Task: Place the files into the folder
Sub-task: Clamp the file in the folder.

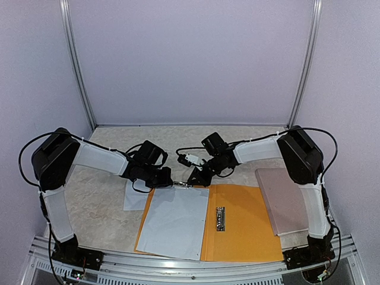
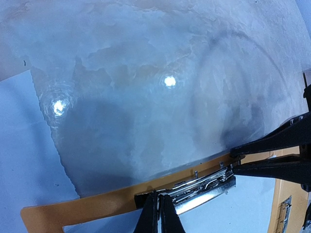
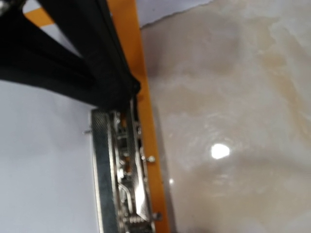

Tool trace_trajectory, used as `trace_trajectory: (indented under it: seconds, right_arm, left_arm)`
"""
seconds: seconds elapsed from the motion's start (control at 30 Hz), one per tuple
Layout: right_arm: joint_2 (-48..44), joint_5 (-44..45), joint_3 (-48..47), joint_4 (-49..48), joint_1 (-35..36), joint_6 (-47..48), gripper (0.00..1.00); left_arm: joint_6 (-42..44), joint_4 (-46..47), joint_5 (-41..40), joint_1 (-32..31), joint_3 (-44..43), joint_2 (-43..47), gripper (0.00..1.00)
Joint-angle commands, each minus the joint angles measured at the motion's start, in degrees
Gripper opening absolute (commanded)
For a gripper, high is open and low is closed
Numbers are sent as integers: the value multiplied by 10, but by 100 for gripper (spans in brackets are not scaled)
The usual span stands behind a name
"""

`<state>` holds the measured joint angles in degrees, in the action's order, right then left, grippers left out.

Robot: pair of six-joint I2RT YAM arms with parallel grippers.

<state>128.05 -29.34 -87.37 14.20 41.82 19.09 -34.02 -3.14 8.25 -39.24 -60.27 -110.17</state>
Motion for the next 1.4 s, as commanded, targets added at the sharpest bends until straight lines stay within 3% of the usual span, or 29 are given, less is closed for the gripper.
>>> trace_trajectory:
  seconds: [0.0, 0.7, 1.37]
  right_arm:
    - [54, 47, 33, 78, 8, 17, 9]
    - [61, 39, 32, 85, 8, 26, 8]
    - [60, 35, 32, 89, 9, 31, 7]
  left_arm:
    - [7, -83, -11, 1, 14, -64, 0]
    - [31, -30, 3, 2, 7, -44, 0]
    - [36, -36, 26, 5, -20, -33, 4]
